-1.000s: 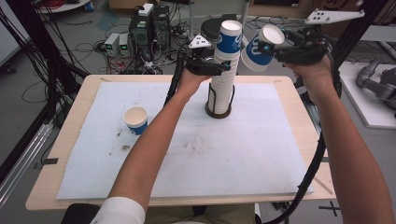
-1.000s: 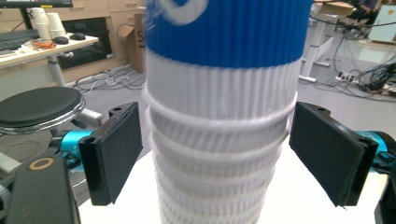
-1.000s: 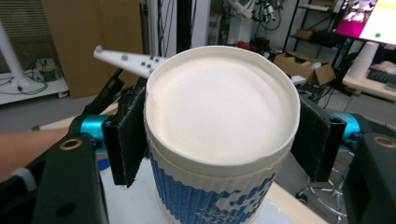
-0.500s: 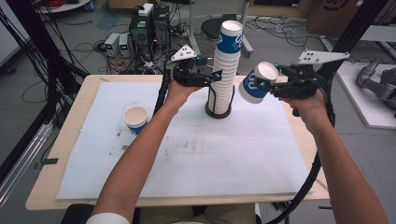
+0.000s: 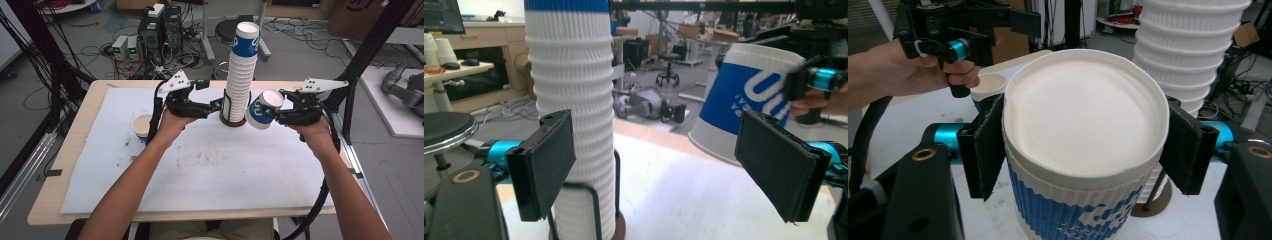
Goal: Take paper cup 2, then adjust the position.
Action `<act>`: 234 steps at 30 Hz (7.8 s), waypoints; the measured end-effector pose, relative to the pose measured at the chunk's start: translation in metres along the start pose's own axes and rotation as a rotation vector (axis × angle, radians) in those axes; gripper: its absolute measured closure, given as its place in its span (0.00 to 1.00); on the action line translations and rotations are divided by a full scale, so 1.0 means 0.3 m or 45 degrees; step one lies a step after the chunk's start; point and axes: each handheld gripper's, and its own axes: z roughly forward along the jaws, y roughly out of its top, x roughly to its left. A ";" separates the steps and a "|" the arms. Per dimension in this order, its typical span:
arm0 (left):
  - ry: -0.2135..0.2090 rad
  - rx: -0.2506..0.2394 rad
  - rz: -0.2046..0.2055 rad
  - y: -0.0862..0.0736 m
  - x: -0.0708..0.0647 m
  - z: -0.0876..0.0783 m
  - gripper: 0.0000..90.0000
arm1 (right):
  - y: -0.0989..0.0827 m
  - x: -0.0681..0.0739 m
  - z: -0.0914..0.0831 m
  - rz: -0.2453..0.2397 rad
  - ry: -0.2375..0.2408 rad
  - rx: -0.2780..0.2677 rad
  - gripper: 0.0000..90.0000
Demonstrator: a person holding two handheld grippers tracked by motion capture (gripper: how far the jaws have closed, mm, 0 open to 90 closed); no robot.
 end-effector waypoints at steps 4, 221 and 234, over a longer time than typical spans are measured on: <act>0.001 0.013 0.018 -0.031 -0.029 -0.052 0.18 | -0.032 0.019 0.020 -0.002 0.012 0.016 0.32; -0.554 0.107 -0.079 -0.270 -0.181 -0.161 0.20 | -0.248 0.260 0.261 -0.021 0.708 -0.107 0.32; -0.573 0.186 -0.084 -0.248 -0.179 -0.169 0.24 | -0.237 0.253 0.242 0.047 0.663 -0.048 0.16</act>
